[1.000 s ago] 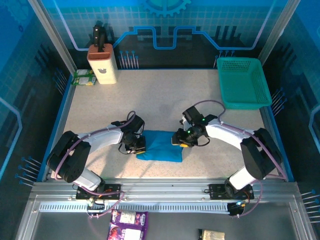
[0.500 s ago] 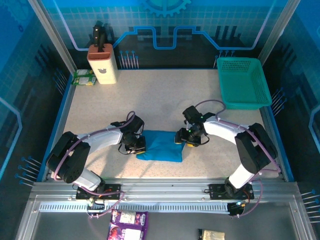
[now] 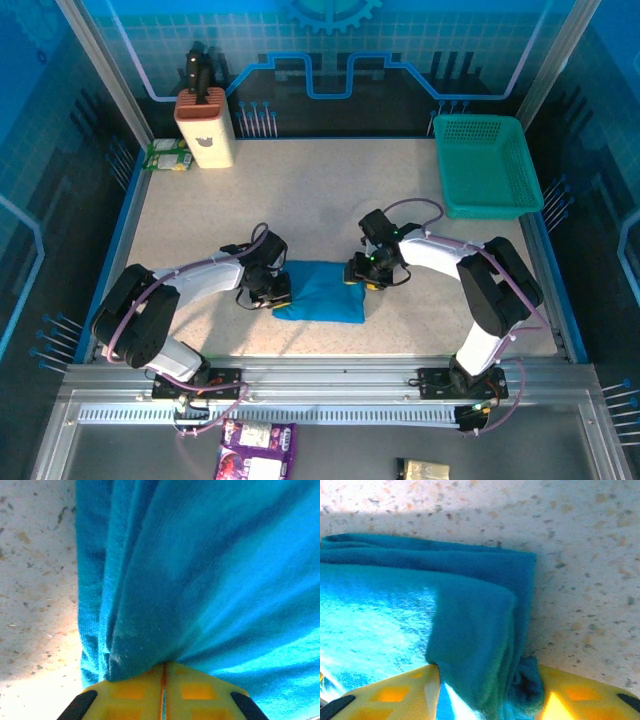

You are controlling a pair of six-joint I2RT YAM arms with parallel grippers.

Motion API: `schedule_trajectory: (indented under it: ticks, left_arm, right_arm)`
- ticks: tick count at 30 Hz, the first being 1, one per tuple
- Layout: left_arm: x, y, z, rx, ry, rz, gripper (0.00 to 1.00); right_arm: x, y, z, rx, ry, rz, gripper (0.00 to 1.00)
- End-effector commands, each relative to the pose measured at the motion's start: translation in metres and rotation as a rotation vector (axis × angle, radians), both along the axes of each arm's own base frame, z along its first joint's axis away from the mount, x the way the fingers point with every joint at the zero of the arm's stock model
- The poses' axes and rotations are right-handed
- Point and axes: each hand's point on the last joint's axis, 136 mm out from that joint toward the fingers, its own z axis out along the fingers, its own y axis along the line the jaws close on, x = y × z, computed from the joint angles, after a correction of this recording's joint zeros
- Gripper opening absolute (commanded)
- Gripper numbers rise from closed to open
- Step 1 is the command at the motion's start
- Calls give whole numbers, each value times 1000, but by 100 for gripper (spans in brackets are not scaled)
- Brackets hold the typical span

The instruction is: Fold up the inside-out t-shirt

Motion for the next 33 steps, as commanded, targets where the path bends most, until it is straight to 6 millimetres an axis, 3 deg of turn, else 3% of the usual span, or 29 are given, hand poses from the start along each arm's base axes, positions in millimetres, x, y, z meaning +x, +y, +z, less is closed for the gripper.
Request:
schedule_trajectory:
  ticks: [1,5,14,19,27,33]
  left_arm:
    - [-35,27,-26,111,136,18,11]
    - [-35,28,-27,112,138,21,11]
    - [-38,34,-27,126,145,28,11]
    - [-39,36,-26,127,148,31,11]
    - [-48,55,-31,195,176,58,12]
    - [-57,61,-35,203,190,85,14]
  right_arm:
    - [2,19,7,55,-4,26,47]
    - [1,28,10,102,7,29,40]
    - [-3,36,43,168,-32,44,8]
    - [-2,46,50,265,-26,51,0]
    - [4,47,11,365,29,18,0]
    - [-1,26,-27,313,88,-23,8]
